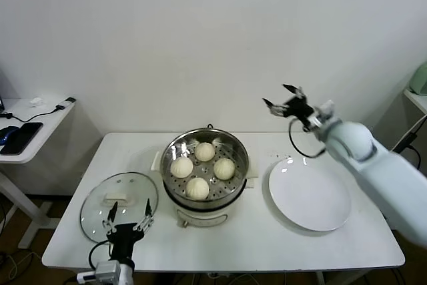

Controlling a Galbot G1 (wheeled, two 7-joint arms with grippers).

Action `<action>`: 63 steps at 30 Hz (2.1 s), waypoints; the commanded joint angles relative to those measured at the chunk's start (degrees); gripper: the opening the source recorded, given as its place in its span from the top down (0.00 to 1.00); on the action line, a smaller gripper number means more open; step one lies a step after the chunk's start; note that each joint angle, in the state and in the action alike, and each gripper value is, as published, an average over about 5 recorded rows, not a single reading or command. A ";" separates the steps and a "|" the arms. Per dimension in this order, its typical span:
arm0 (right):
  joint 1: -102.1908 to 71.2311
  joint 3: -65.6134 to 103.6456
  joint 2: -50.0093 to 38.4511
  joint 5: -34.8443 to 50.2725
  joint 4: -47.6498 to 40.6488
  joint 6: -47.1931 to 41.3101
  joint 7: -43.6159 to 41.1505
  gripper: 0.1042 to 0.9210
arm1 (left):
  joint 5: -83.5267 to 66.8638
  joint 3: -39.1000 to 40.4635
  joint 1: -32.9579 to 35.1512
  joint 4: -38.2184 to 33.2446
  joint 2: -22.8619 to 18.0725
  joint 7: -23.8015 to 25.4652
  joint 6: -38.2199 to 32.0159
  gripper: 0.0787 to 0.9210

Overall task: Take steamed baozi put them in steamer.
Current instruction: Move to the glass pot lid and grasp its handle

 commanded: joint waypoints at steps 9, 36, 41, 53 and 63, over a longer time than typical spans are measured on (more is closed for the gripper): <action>-55.69 33.66 19.26 -9.05 0.28 26.31 0.71 0.12 | 13.64 -1.71 -2.15 5.45 2.57 -1.01 -7.62 0.12; -57.33 31.14 23.53 -13.84 4.38 21.90 6.32 0.12 | 74.38 -8.30 -12.28 38.31 13.30 -15.89 -4.49 0.12; -58.03 31.70 23.52 -14.06 6.25 21.20 6.48 0.12 | 73.91 -7.99 -15.39 38.83 13.64 -13.56 -4.48 0.12; -58.88 32.98 23.63 -14.65 5.60 21.33 6.35 0.12 | 72.99 -6.46 -18.50 38.91 15.25 -13.03 -4.91 0.12; -58.65 32.68 24.54 -16.56 4.57 21.50 6.27 0.12 | 73.15 -5.31 -21.04 42.83 15.52 -13.28 -5.74 0.12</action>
